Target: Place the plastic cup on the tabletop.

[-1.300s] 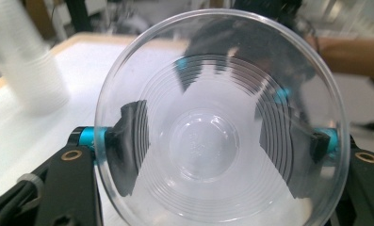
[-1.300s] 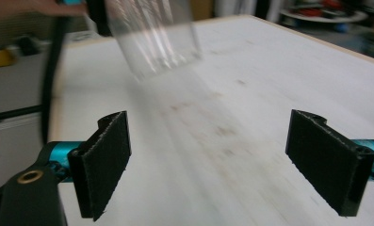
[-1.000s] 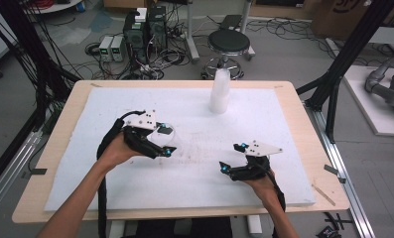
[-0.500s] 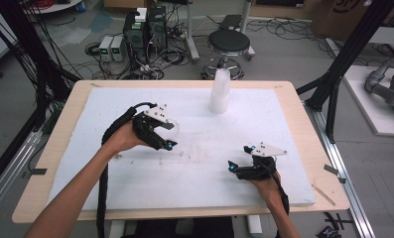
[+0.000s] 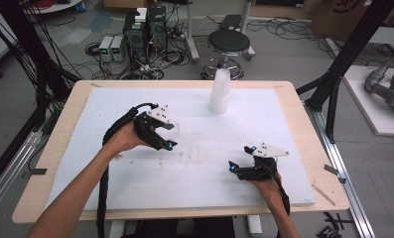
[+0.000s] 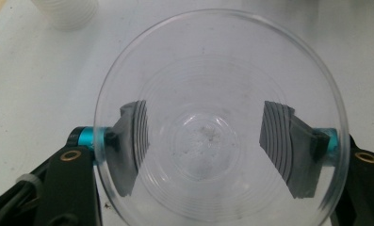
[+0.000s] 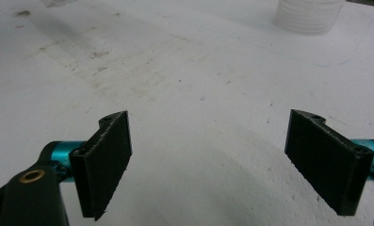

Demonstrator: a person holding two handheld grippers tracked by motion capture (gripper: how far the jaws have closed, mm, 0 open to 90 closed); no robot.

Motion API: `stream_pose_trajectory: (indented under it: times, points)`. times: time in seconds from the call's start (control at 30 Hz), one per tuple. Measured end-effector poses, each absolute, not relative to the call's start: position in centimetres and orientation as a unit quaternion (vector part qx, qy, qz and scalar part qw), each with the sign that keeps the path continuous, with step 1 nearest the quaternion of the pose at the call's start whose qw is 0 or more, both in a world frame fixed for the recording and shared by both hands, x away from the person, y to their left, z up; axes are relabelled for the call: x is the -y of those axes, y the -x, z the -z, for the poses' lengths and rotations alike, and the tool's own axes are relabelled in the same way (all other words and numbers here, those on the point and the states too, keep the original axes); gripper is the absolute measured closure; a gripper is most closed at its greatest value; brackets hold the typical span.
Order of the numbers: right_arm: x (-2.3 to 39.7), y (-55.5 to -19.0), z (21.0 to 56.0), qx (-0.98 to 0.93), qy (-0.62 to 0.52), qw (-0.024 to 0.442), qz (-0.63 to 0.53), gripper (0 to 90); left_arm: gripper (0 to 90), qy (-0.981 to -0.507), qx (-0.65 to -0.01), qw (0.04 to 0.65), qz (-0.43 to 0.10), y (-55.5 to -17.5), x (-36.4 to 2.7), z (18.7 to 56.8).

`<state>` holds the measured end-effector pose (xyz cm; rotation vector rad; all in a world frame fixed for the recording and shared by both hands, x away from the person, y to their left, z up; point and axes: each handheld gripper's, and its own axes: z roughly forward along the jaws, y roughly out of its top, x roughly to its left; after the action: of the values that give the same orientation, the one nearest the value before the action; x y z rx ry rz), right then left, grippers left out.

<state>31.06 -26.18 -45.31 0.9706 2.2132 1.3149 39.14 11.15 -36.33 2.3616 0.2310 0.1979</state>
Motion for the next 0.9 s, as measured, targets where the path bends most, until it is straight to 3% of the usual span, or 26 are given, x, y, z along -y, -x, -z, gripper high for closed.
stream_pose_trajectory:
  times: [0.9]
  points:
    - [26.2, -31.2, 45.4, -0.792, -0.342, 0.183, -0.472, 15.2, 32.5, -0.942, -0.114, 0.305, -0.079, -40.8, -8.6, 40.3]
